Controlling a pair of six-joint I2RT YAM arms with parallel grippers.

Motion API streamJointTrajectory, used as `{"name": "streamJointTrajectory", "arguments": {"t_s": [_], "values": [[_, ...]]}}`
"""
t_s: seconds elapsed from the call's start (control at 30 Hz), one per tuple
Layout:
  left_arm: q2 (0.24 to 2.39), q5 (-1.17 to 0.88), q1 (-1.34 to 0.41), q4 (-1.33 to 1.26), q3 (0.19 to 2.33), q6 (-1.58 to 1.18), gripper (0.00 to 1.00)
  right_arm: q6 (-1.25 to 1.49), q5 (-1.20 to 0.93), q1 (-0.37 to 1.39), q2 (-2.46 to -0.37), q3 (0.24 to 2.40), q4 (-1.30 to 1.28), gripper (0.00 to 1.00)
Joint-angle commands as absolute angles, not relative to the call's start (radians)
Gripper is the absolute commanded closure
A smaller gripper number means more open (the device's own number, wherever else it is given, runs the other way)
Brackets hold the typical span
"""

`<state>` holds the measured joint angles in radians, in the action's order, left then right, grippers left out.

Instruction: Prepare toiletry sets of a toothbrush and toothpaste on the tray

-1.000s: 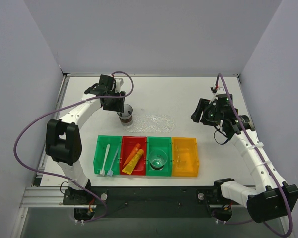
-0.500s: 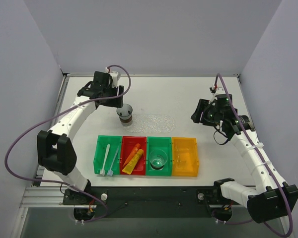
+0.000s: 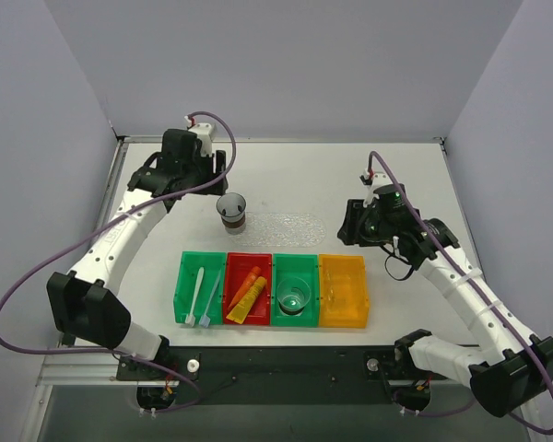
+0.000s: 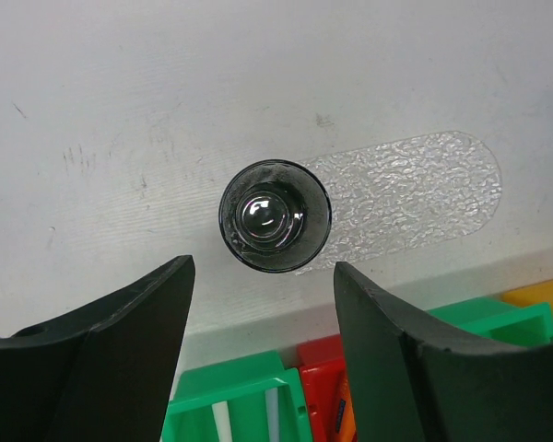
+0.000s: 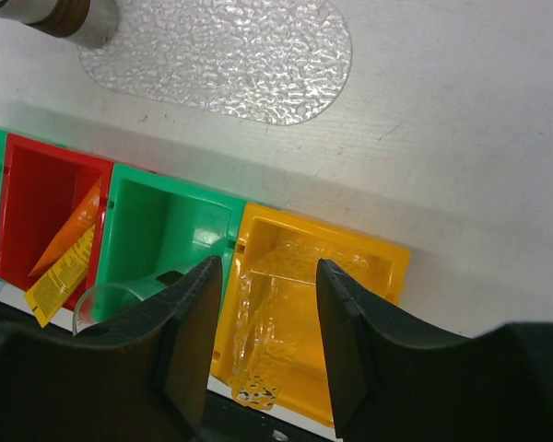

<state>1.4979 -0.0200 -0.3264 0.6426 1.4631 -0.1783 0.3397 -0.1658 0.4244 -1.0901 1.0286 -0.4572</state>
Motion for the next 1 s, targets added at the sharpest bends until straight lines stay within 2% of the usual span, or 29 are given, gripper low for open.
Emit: {"name": "streamJointTrajectory", "arguments": {"t_s": [0.0, 0.17, 0.5, 0.97], "values": [[1.448, 0.015, -0.364, 0.650, 1.502, -0.219, 0.28, 0.365, -0.152, 0.459, -1.058, 0.990, -0.497, 0.60], [1.436, 0.014, -0.399, 0.650, 1.494, -0.259, 0.28, 0.383, -0.175, 0.502, -1.051, 0.939, -0.508, 0.61], [1.430, 0.011, -0.436, 0.646, 1.476, -0.298, 0.28, 0.391, -0.183, 0.592, -1.089, 0.882, -0.515, 0.70], [1.436, 0.011, -0.443, 0.641, 1.479, -0.310, 0.28, 0.376, -0.175, 0.658, -1.170, 0.848, -0.505, 0.73]]}}
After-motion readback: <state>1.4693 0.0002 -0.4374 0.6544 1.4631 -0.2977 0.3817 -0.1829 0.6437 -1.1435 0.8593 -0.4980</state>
